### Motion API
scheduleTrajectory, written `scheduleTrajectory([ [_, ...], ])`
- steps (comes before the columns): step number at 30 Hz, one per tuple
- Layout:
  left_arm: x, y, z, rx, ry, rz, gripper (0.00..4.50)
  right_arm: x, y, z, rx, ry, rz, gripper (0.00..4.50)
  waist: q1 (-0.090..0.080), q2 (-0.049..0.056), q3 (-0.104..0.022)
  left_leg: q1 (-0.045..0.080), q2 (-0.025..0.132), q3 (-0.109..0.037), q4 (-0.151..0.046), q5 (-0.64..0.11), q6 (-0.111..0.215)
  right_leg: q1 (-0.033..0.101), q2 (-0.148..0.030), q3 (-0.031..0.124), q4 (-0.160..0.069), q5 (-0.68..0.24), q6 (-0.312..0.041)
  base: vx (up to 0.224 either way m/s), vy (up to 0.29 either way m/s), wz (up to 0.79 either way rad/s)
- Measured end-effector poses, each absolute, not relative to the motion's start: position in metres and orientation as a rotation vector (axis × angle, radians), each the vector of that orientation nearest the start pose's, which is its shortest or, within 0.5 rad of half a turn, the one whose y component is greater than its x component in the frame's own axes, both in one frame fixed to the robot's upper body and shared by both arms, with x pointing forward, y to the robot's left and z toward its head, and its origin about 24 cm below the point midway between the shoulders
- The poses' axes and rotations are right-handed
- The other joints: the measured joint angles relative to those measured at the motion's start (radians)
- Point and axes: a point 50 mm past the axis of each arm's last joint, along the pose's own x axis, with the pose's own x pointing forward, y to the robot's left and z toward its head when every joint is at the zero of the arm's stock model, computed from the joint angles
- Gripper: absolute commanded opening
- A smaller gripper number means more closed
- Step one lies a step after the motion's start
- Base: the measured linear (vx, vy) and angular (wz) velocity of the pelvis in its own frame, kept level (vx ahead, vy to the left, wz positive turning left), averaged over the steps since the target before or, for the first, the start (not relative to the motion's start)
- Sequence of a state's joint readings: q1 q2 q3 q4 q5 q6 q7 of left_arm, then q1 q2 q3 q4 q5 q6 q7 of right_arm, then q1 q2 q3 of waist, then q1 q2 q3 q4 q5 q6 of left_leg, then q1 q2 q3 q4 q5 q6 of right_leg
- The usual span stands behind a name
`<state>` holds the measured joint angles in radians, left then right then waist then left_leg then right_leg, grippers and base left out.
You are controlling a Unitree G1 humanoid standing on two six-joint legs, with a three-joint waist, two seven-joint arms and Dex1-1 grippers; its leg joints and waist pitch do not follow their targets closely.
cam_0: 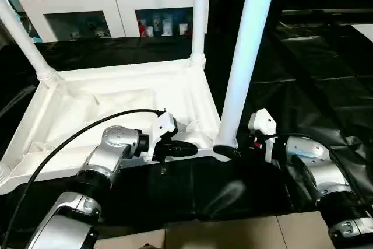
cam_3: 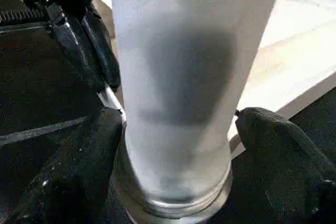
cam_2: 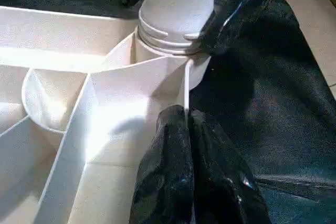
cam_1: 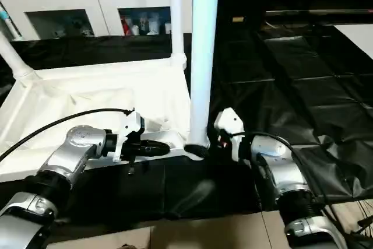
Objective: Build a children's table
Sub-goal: Rotate leg to tighten
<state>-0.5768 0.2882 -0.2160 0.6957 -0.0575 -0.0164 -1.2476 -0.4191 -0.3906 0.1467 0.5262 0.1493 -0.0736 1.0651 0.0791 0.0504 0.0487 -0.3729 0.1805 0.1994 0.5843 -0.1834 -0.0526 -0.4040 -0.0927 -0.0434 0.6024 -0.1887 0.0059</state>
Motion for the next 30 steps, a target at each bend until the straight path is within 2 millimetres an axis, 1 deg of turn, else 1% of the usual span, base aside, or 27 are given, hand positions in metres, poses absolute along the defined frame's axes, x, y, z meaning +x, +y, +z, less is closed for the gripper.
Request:
scheduleTrajectory([
  [3, 0.3117, 0.1213, 0.0419, 0.242, 0.332, -1.373, 0.00, 0.3009, -0.1614, 0.0445, -0.235, 0.207, 1.116, 3.83, 0.001, 0.000, 0.000, 0.000, 0.000, 0.000, 0.000, 0.000, 0.000, 0.000, 0.000, 0.000, 0.000, 0.000, 0.000, 0.000, 0.000, 0.00],
  [4, 0.3118, 0.1204, 0.0422, 0.242, 0.328, -1.371, 0.27, 0.3010, -0.1615, 0.0445, -0.236, 0.206, 1.113, 3.85, 0.002, 0.000, 0.000, 0.000, 0.000, 0.000, 0.001, 0.000, 0.000, 0.000, 0.000, 0.000, 0.000, 0.000, 0.000, 0.000, 0.000, 0.00],
  [5, 0.3120, 0.1196, 0.0423, 0.241, 0.326, -1.369, 0.42, 0.3011, -0.1616, 0.0446, -0.236, 0.206, 1.112, 3.86, 0.004, -0.001, 0.000, 0.000, 0.000, 0.000, 0.001, 0.000, 0.000, 0.000, 0.000, 0.000, 0.000, 0.000, 0.000, 0.000, 0.000, 0.00],
  [6, 0.3126, 0.1188, 0.0425, 0.241, 0.326, -1.364, 0.42, 0.3011, -0.1616, 0.0446, -0.237, 0.206, 1.110, 3.86, 0.005, -0.001, 0.001, -0.001, 0.000, 0.000, 0.001, 0.000, 0.000, 0.000, 0.000, 0.000, 0.000, 0.000, 0.000, 0.000, 0.000, 0.00],
  [7, 0.3131, 0.1182, 0.0426, 0.239, 0.326, -1.358, 0.59, 0.3012, -0.1615, 0.0445, -0.237, 0.206, 1.110, 3.86, 0.007, -0.001, 0.001, -0.001, 0.000, 0.000, 0.001, 0.000, 0.000, 0.000, 0.000, 0.001, 0.000, 0.001, -0.001, 0.000, 0.000, 0.00],
  [8, 0.3133, 0.1180, 0.0426, 0.239, 0.326, -1.355, 0.59, 0.3012, -0.1616, 0.0445, -0.237, 0.206, 1.110, 3.86, 0.007, -0.001, 0.001, -0.001, 0.000, 0.000, 0.002, 0.000, 0.000, 0.000, 0.000, 0.000, 0.000, 0.001, -0.001, 0.000, 0.000, 0.00],
  [10, 0.3136, 0.1178, 0.0425, 0.253, 0.325, -1.356, 0.84, 0.3012, -0.1617, 0.0445, -0.237, 0.206, 1.110, 3.86, 0.007, -0.002, 0.001, -0.001, 0.000, 0.000, 0.002, 0.000, 0.000, 0.000, 0.000, 0.000, 0.000, 0.001, -0.001, 0.000, 0.000, 0.00],
  [30, 0.3145, 0.1185, 0.0422, 0.350, 0.357, -1.378, 0.84, 0.3012, -0.1615, 0.0444, -0.239, 0.207, 1.108, 3.86, 0.001, -0.001, 0.001, 0.002, 0.000, 0.000, 0.003, 0.000, 0.000, 0.000, 0.000, 0.001, 0.004, 0.001, -0.001, 0.000, 0.000, 0.00],
])
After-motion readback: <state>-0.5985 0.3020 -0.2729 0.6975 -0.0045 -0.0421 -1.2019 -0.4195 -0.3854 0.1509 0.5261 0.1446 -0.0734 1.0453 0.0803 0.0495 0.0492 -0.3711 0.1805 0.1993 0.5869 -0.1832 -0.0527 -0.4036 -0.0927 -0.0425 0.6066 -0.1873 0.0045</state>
